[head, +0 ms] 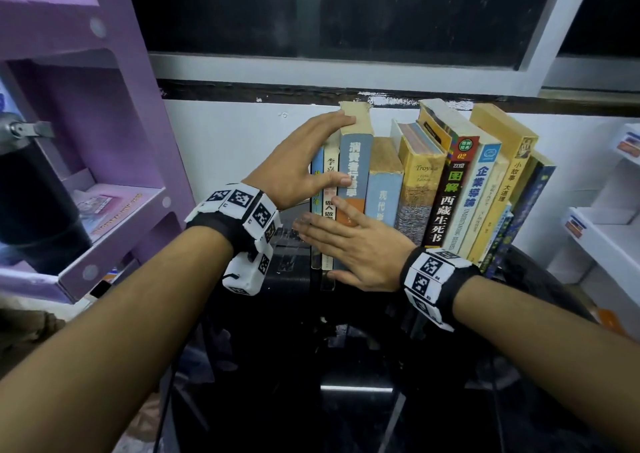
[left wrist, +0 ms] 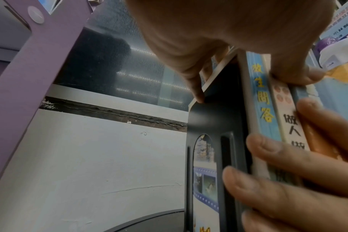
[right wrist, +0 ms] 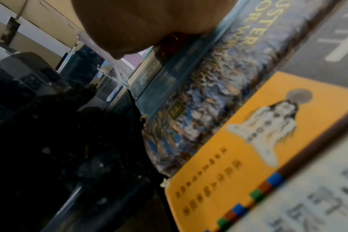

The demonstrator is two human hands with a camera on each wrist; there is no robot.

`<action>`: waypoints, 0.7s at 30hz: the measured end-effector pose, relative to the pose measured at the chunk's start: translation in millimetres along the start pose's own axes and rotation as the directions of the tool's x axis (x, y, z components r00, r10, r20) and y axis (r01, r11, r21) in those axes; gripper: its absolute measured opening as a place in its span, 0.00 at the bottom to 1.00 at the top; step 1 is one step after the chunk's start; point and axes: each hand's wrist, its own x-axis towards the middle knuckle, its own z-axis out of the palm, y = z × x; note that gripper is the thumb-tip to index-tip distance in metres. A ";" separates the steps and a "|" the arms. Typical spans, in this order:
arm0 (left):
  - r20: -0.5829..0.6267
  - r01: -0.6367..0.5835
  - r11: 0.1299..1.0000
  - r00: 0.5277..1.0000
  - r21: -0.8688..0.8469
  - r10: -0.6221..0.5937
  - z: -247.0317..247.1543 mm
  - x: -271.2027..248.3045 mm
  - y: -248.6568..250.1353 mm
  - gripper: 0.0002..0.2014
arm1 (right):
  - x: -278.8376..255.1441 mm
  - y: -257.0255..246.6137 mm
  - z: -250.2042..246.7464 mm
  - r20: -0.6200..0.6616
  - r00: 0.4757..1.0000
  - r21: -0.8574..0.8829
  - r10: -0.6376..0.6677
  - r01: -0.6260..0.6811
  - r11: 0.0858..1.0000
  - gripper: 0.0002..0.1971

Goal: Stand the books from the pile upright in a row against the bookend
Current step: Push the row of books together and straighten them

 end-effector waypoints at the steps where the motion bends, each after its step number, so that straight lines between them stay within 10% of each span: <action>1: 0.001 -0.002 1.000 1.000 0.003 0.002 0.1 0.6 -0.1 0.37 | 0.2 1.0 0.5 -0.004 1.000 0.003 -0.001 0.001 1.000 0.38; 21: 0.039 0.025 1.000 0.999 0.015 -0.026 -0.5 2.2 -10.9 0.38 | 7.3 5.5 -1.6 0.027 1.000 -0.048 -0.011 0.013 0.999 0.40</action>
